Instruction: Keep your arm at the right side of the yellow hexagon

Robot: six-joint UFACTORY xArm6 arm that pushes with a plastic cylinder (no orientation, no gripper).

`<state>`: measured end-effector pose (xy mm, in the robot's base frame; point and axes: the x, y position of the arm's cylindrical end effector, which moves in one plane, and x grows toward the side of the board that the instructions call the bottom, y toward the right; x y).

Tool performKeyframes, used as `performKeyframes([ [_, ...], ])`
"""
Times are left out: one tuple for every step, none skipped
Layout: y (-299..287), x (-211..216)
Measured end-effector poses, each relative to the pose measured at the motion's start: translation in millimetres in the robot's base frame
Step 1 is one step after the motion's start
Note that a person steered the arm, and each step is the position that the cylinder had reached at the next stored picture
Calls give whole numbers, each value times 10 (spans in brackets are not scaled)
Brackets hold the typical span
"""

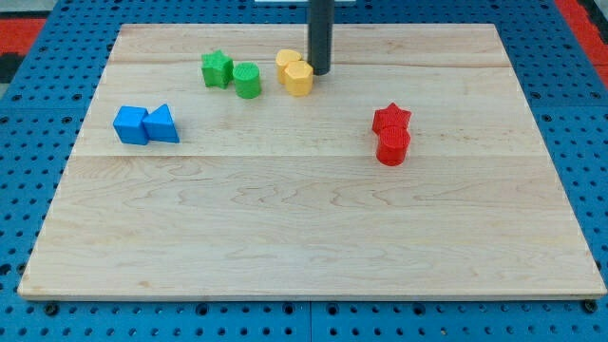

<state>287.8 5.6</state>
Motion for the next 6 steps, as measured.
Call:
performKeyframes([
  [-255, -1],
  [-76, 5],
  [429, 428],
  [176, 764],
  [114, 533],
  [114, 267],
])
